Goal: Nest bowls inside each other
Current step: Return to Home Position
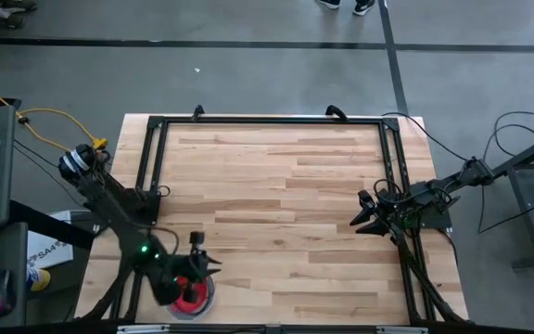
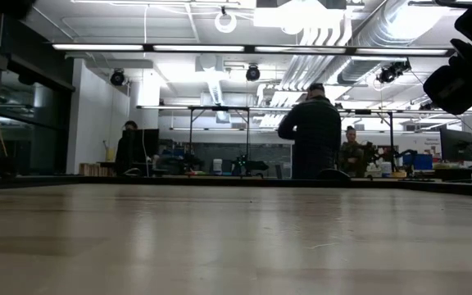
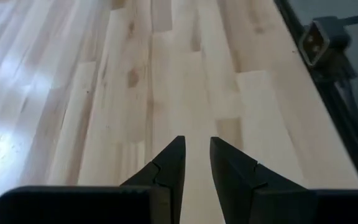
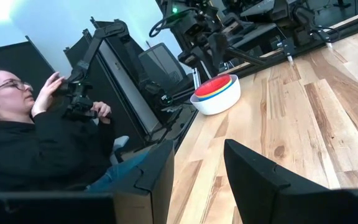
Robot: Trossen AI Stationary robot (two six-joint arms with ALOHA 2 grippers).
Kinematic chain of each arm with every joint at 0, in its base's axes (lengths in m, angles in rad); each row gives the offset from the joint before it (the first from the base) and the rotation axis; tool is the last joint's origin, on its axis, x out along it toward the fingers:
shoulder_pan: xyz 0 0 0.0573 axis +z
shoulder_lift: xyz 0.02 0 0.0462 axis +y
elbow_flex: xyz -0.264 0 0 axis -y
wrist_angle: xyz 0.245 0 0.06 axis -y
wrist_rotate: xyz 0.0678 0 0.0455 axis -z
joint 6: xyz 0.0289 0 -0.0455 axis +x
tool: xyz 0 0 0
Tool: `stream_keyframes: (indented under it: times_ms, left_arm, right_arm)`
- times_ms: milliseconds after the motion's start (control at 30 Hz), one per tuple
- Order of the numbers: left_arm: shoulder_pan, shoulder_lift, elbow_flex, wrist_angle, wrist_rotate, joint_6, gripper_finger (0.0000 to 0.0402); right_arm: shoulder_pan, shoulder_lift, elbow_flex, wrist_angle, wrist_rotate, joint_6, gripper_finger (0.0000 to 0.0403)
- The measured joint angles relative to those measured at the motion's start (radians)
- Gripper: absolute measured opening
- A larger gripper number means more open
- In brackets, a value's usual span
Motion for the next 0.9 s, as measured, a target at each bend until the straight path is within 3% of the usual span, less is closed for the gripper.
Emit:
stream_keyframes:
  times_ms: [233, 467, 900]
  left_arm:
    - [0.095, -0.038, -0.039, 0.068, 0.099, 0.14, 0.0074]
    - [0.097, -0.195, -0.313, 0.398, 0.156, 0.214, 0.0074]
    - [0.097, -0.594, -0.631, 0.609, 0.169, 0.32, 0.0074]
  right_arm:
    - [0.0, 0.0, 0.0, 0.0, 0.0, 0.0, 0.0135]
    - [0.0, 0.0, 0.0, 0.0, 0.0, 0.0, 0.0135]
    - [0.0, 0.0, 0.0, 0.0, 0.0, 0.0, 0.0135]
